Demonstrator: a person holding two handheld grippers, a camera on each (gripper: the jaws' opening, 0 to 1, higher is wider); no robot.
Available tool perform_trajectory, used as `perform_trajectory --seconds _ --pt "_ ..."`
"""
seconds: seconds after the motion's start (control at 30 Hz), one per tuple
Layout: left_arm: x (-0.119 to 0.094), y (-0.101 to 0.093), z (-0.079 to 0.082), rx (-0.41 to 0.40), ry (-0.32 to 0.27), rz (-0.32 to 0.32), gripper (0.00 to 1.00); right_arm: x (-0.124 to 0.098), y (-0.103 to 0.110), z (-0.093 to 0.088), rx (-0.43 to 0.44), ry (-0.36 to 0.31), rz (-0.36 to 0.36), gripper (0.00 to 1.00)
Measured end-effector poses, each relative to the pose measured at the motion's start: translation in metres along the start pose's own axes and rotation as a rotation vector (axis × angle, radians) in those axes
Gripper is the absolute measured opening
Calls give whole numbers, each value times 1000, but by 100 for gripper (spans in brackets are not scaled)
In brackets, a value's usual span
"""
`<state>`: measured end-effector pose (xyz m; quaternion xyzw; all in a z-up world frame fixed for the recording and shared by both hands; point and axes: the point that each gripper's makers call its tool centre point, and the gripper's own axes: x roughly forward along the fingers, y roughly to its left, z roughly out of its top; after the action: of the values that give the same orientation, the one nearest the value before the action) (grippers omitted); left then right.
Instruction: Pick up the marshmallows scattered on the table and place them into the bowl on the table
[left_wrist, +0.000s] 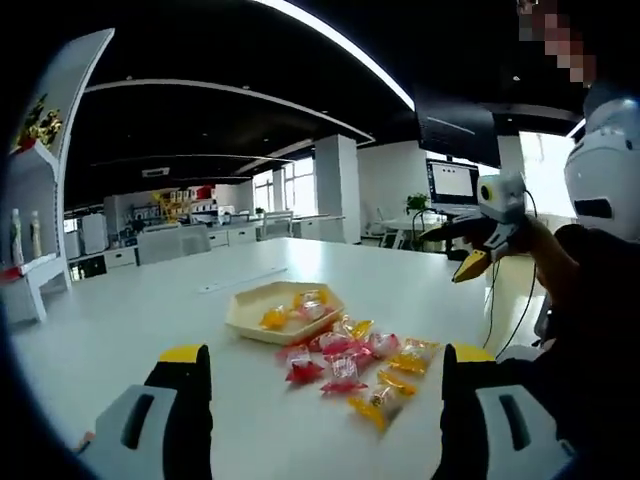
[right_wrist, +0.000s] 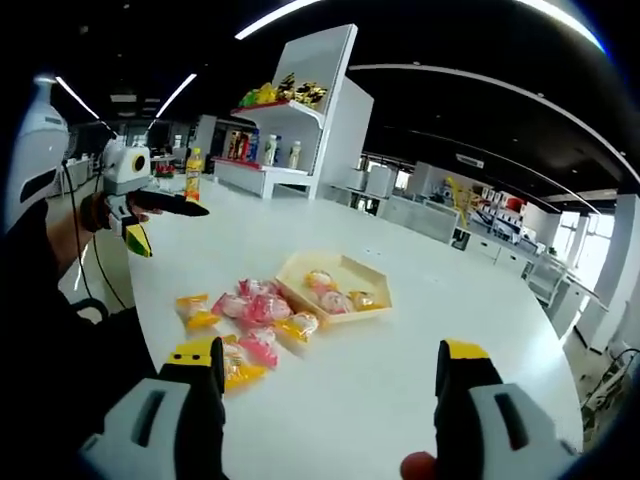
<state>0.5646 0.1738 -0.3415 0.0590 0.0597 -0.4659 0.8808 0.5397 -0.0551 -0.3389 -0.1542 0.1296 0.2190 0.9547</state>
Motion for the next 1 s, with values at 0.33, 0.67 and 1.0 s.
perform_trajectory --seconds 0.33,0.67,1.0 --pt "-5 -5 6 18 -17 -9 95 2 4 -3 5 6 4 84" --pt "-4 -9 8 5 -25 -20 95 16 26 -10 18 19 83 82" --pt "-3 -10 10 14 -26 -20 95 29 44 -23 36 51 138 81"
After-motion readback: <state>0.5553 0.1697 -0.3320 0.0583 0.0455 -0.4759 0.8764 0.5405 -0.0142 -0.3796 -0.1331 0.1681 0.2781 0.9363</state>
